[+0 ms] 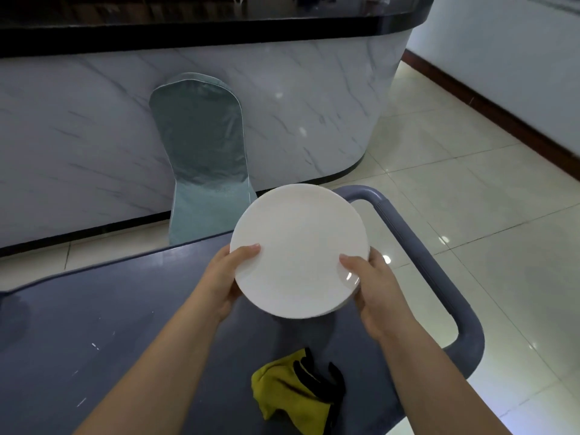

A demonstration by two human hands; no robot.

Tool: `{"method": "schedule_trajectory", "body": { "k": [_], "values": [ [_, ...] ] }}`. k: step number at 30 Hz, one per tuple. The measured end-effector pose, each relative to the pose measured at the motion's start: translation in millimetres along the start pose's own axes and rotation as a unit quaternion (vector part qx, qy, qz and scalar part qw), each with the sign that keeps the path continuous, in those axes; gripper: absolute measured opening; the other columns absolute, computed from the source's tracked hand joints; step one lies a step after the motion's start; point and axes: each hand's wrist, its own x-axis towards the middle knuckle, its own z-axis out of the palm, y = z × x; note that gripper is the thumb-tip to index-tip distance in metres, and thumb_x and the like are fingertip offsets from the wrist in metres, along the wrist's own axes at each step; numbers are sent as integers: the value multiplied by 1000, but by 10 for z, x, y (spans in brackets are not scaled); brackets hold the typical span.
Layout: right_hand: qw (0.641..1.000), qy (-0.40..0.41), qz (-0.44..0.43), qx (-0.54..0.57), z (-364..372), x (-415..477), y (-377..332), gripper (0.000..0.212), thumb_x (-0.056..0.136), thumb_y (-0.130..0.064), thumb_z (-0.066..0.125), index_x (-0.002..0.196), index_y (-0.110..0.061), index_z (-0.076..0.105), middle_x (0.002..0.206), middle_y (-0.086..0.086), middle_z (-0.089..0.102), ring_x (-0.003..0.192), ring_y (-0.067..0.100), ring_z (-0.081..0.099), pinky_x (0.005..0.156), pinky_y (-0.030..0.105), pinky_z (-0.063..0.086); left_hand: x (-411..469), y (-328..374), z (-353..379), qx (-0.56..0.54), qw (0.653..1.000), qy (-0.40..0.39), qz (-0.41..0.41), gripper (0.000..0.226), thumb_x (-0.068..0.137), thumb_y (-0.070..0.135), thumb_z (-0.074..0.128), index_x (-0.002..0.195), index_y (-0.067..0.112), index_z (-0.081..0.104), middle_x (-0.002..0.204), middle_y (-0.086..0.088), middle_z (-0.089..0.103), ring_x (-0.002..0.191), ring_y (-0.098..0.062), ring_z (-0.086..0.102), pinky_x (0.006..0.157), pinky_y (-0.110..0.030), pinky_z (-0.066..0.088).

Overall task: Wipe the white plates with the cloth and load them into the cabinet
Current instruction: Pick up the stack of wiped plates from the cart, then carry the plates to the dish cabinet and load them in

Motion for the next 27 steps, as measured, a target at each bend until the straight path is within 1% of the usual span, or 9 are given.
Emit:
{"method": "schedule_trajectory", "body": {
  "k": [3,6,8,12,16,19,22,25,27],
  "values": [
    [998,-54,-14,-38,270,-162,-50,47,77,-24,70,121,-32,54,108,-8,71,100,18,67,71,28,56,-395,53,-166,-22,997,55,48,60,68,29,73,125,14,59,115,-12,70,105,-35,67,92,-55,52],
    [990,-124,-1,-65,607,-293,6,40,84,-21,65,119,-36,54,114,-4,68,106,22,64,84,40,55,-830,36,-436,-55,986,138,80,65,63,29,75,124,13,57,113,-11,71,101,-34,68,83,-50,56],
    [979,-188,35,-71,823,-357,73,32,90,-14,58,117,-31,57,112,-2,70,102,23,66,84,39,56,-1148,-11,-679,-79,974,190,95,66,63,28,75,124,12,57,113,-12,71,101,-35,68,81,-48,58],
    [926,-343,113,-109,1353,-572,308,35,88,-1,53,120,-13,58,113,13,69,102,32,66,81,41,55,-1886,-241,-1243,-138,941,292,100,58,70,28,76,124,11,60,113,-13,71,101,-36,68,86,-52,56],
    [847,-473,172,-171,2003,-1107,716,47,81,-3,67,125,-12,52,120,12,65,103,30,66,71,39,57,-2806,-598,-1751,-211,884,400,117,51,65,27,81,110,11,66,102,-12,74,90,-31,72,74,-43,59],
    [772,-556,217,-219,2452,-1731,1095,50,84,0,65,129,-16,48,126,11,61,112,37,61,82,52,55,-3653,-913,-2072,-248,837,467,137,56,63,26,81,116,12,65,106,-12,74,92,-30,72,76,-43,57],
    [695,-623,254,-255,2845,-2554,1525,55,86,2,62,133,-17,41,129,13,59,114,39,59,90,51,54,-4607,-1290,-2354,-287,772,543,161,65,59,27,78,119,6,63,104,-13,74,88,-30,72,61,-35,57],
    [627,-678,259,-282,3216,-3517,1987,51,86,2,61,131,-15,45,124,12,63,109,33,62,86,48,54,-5572,-1718,-2568,-305,717,599,184,56,65,23,80,116,5,65,100,-11,75,81,-25,73,54,-29,55],
    [588,-706,263,-295,3426,-4154,2278,50,84,3,61,129,-15,49,121,12,66,111,36,61,86,52,55,-6141,-1998,-2691,-317,682,631,188,42,77,23,74,115,7,65,100,-9,75,84,-25,73,57,-30,54]
  ]
}}
